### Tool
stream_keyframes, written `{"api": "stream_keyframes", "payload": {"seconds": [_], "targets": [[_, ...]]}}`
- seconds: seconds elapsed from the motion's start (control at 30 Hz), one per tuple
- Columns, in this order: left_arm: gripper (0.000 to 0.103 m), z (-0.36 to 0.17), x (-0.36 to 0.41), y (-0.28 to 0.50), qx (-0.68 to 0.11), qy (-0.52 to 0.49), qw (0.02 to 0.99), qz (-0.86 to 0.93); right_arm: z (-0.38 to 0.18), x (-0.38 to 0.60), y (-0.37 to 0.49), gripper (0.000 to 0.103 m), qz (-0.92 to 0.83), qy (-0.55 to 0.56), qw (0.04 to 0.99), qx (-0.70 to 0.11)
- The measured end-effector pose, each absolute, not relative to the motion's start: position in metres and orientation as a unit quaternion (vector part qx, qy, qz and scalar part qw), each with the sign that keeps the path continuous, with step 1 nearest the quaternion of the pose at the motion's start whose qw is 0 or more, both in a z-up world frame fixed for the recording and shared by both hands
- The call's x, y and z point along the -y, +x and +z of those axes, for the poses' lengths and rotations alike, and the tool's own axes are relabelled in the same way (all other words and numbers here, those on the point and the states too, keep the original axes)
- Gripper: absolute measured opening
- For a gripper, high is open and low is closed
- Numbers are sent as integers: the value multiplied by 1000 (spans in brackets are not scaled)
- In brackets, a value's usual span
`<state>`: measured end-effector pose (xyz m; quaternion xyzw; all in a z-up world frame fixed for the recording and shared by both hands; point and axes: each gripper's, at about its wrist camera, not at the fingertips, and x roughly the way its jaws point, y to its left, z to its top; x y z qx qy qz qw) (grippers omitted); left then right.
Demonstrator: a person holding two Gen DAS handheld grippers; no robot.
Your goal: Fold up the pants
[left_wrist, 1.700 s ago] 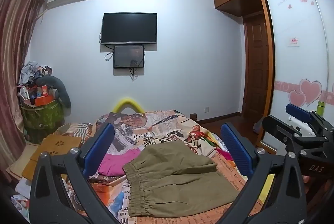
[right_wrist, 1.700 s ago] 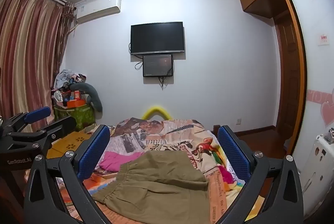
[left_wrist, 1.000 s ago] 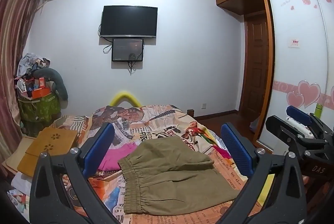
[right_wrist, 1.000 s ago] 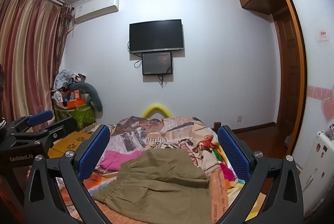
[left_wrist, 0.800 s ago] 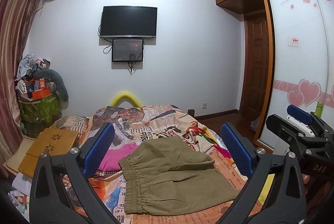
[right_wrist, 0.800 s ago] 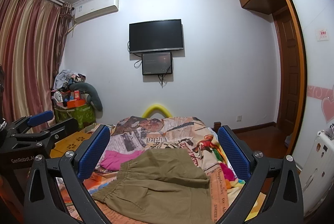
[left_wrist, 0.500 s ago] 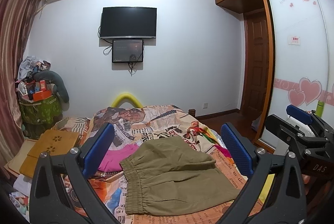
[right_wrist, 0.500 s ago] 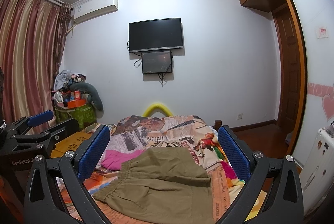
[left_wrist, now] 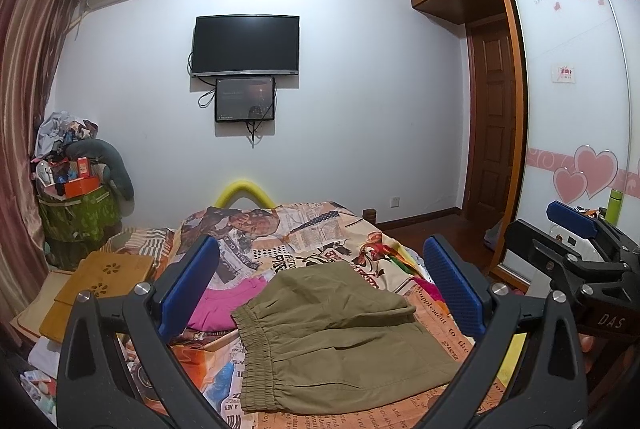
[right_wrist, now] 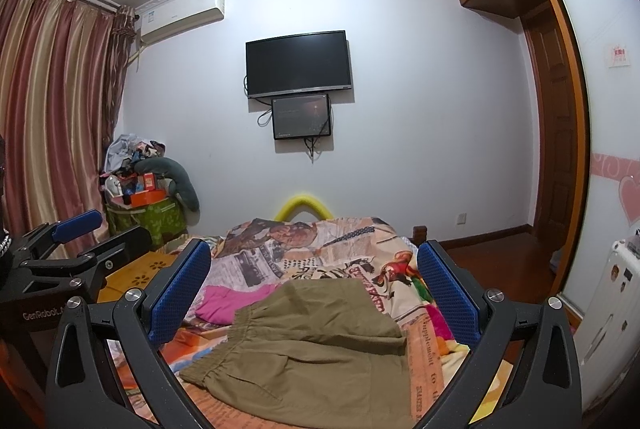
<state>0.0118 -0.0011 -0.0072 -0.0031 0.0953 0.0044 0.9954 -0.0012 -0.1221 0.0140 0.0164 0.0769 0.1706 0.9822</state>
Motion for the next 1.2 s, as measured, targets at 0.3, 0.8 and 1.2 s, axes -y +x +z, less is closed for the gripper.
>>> {"api": "stream_keyframes", "payload": {"seconds": [0.3,0.8,1.2], "targets": [[103,-11,2,11,-95,-1,995,6,12,122,-1,103,170,18,982,-79],[103,-10,2,12,-96,0,995,6,13,123,0,103,170,18,982,-80],[103,-12,2,13,-98,-1,995,6,10,122,1,103,170,19,982,-82]]}}
